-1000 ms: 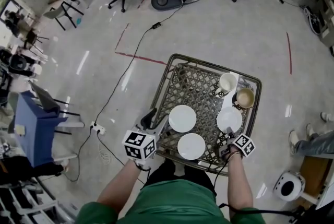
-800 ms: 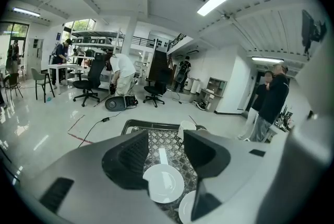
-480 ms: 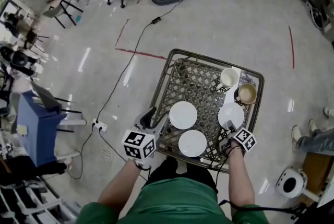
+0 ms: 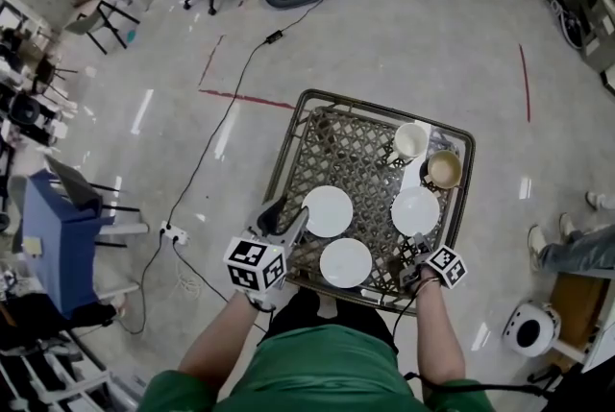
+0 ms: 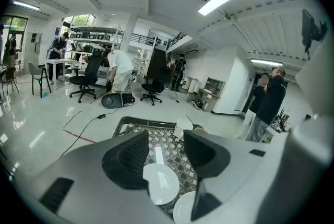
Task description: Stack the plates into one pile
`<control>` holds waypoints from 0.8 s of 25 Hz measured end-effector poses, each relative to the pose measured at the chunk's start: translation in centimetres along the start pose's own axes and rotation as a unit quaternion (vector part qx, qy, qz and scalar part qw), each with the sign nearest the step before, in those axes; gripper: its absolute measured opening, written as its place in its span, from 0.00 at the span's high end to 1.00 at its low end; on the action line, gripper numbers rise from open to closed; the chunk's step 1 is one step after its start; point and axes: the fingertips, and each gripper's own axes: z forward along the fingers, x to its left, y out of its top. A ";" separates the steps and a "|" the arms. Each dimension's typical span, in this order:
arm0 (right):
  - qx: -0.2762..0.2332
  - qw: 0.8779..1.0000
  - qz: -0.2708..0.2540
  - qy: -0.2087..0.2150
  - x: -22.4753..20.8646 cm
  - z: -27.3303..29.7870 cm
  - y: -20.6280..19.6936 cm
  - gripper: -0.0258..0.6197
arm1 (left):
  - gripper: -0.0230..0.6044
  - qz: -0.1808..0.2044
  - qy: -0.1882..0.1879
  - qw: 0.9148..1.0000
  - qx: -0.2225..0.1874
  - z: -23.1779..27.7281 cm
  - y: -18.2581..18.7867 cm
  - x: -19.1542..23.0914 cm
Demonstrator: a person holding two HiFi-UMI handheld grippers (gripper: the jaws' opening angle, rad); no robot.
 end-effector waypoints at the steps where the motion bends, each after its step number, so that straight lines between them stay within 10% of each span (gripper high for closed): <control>1: -0.002 1.000 0.005 0.001 -0.1 0.2 0.0 0.71 | 0.63 0.001 -0.001 1.000 0.002 0.1 0.0 -0.1; 20: -0.050 0.997 -0.002 0.063 3.4 1.3 3.1 0.90 | 0.63 -0.004 0.016 1.000 0.008 -0.6 -0.2 1.3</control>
